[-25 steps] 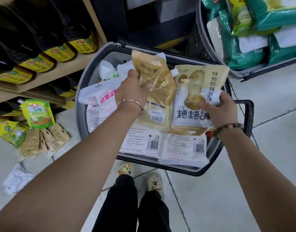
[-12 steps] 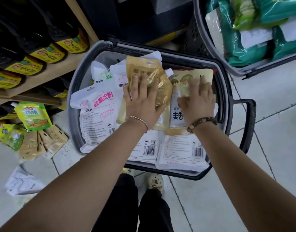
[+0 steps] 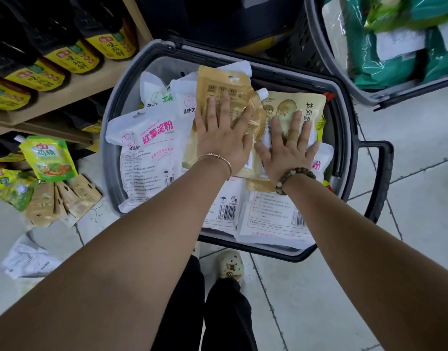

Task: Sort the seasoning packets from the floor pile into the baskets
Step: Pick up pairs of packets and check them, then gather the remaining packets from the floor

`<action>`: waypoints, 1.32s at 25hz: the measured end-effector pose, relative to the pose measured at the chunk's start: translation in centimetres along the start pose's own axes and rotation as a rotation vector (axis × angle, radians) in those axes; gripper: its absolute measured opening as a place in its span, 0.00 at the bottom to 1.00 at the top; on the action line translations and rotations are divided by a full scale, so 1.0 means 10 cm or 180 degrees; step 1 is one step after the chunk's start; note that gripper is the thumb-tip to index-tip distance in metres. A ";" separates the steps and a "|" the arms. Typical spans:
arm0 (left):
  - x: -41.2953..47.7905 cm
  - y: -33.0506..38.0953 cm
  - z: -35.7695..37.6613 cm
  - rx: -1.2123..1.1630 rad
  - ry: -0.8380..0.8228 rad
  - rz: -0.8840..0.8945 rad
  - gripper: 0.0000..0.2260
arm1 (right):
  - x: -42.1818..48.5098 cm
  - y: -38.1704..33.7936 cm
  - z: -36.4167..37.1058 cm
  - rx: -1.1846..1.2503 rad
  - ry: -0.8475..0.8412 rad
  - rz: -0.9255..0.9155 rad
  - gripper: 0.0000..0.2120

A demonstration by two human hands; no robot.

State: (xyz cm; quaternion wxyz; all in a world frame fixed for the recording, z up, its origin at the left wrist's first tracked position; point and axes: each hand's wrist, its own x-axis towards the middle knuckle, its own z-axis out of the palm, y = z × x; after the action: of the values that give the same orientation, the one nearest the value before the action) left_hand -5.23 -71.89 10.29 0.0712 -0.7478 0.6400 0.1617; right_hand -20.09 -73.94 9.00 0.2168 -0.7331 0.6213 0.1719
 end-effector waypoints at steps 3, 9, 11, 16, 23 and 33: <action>-0.05 -0.03 -0.16 -0.0327 -0.0331 0.0060 0.28 | 0.00 0.00 -0.06 -0.0035 -0.0155 -0.0012 0.32; -0.85 -0.23 -0.52 -0.2349 -0.0011 -0.0669 0.19 | -0.24 -0.04 -0.39 0.0446 -0.0046 0.0043 0.33; -1.23 -0.41 -0.63 -0.2914 0.0300 -0.1057 0.20 | -0.50 -0.19 -0.49 0.0697 0.0235 -0.0309 0.30; -2.10 -1.06 -0.60 -0.3475 0.0866 -0.2060 0.16 | -1.21 -0.81 -0.50 0.1350 0.0417 -0.1533 0.24; -3.21 -2.26 -0.24 -0.3407 0.0987 -0.2928 0.18 | -1.85 -2.03 0.14 0.1482 0.0200 -0.1852 0.20; -5.09 -4.05 0.56 -0.3414 0.0709 -0.3720 0.20 | -2.96 -4.06 1.36 0.0587 -0.0747 -0.2086 0.25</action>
State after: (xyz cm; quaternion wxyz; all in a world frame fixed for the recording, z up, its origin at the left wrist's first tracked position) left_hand 27.08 -15.68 17.95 -0.2892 -0.9061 -0.0169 0.3082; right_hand 15.21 -36.53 17.15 0.3956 -0.8460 0.3370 0.1195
